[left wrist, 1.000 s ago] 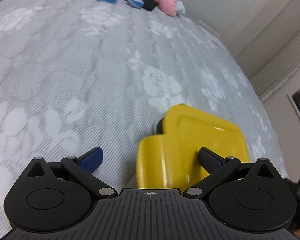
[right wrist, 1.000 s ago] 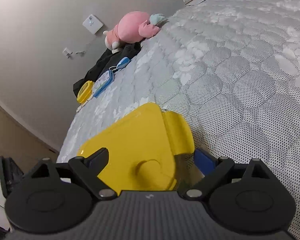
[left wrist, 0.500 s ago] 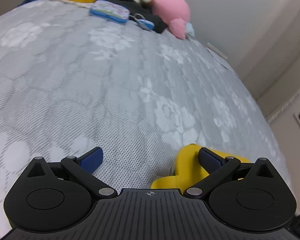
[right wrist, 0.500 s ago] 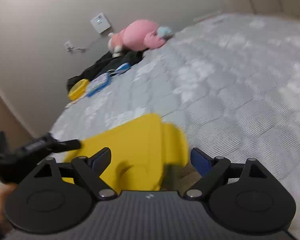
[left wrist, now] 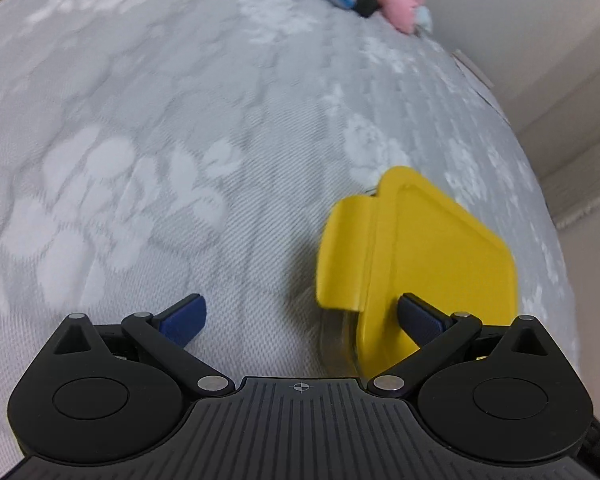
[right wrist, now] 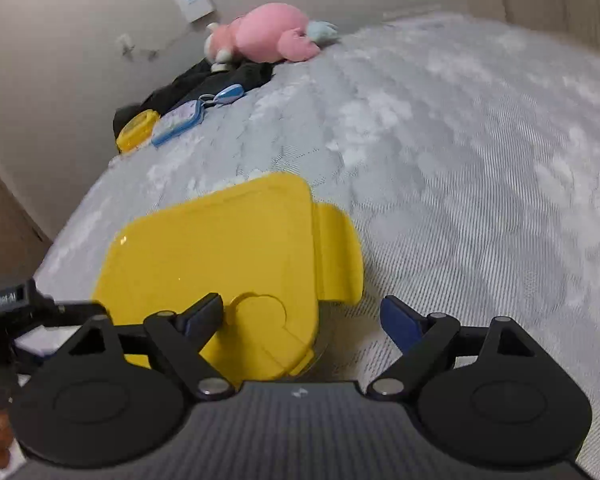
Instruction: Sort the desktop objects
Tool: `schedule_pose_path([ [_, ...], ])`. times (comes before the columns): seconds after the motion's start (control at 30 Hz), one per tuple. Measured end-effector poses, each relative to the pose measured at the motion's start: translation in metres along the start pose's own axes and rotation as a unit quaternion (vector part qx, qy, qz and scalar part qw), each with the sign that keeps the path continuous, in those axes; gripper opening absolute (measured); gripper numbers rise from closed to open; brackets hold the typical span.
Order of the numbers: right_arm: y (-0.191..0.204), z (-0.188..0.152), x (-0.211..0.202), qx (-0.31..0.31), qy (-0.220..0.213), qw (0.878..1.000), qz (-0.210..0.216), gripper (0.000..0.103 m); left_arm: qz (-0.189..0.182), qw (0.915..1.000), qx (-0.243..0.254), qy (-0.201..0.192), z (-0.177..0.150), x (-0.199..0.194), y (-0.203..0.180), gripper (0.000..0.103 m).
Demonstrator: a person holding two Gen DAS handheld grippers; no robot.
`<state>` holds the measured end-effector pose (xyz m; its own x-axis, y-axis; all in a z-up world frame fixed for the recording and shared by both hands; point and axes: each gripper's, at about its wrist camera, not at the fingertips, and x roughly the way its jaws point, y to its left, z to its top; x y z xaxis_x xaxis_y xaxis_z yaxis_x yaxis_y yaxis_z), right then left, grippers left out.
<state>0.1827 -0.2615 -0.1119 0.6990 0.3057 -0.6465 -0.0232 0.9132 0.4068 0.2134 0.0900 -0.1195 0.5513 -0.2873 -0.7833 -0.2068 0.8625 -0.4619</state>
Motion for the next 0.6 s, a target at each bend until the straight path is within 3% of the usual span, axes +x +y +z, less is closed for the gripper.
schedule_pose_path([
  [0.07, -0.009, 0.003, -0.002, 0.037, -0.008, 0.999, 0.002, 0.084, 0.000, 1.0000, -0.004, 0.001, 0.000, 0.000, 0.001, 0.103],
  [0.13, -0.023, 0.007, -0.006, 0.091, -0.026, 0.995, 0.032, 0.084, -0.004, 1.0000, -0.003, 0.004, 0.002, 0.003, 0.001, 0.103],
  [0.2, -0.041, 0.011, -0.002, 0.163, -0.022, 0.984, 0.069, 0.084, -0.017, 0.9996, -0.021, 0.012, 0.006, 0.007, 0.006, 0.103],
  [0.27, -0.052, 0.016, 0.008, 0.206, -0.009, 0.975, 0.078, 0.081, -0.030, 0.9990, -0.029, 0.015, 0.010, 0.013, 0.009, 0.103],
  [0.33, -0.053, 0.019, 0.019, 0.195, 0.007, 0.978, 0.076, 0.063, -0.039, 0.9986, -0.029, 0.019, 0.010, 0.015, 0.010, 0.103],
  [0.4, -0.047, 0.022, 0.026, 0.172, 0.010, 0.981, 0.086, 0.056, -0.044, 0.9984, -0.029, 0.022, 0.011, 0.017, 0.011, 0.103],
  [0.5, -0.030, 0.029, 0.031, 0.116, -0.003, 0.991, 0.067, 0.059, -0.044, 0.9984, -0.025, 0.025, 0.009, 0.020, 0.008, 0.103],
  [0.6, -0.026, 0.030, 0.035, 0.100, -0.011, 0.993, 0.062, 0.062, -0.044, 0.9985, -0.018, 0.026, 0.008, 0.023, 0.005, 0.103],
])
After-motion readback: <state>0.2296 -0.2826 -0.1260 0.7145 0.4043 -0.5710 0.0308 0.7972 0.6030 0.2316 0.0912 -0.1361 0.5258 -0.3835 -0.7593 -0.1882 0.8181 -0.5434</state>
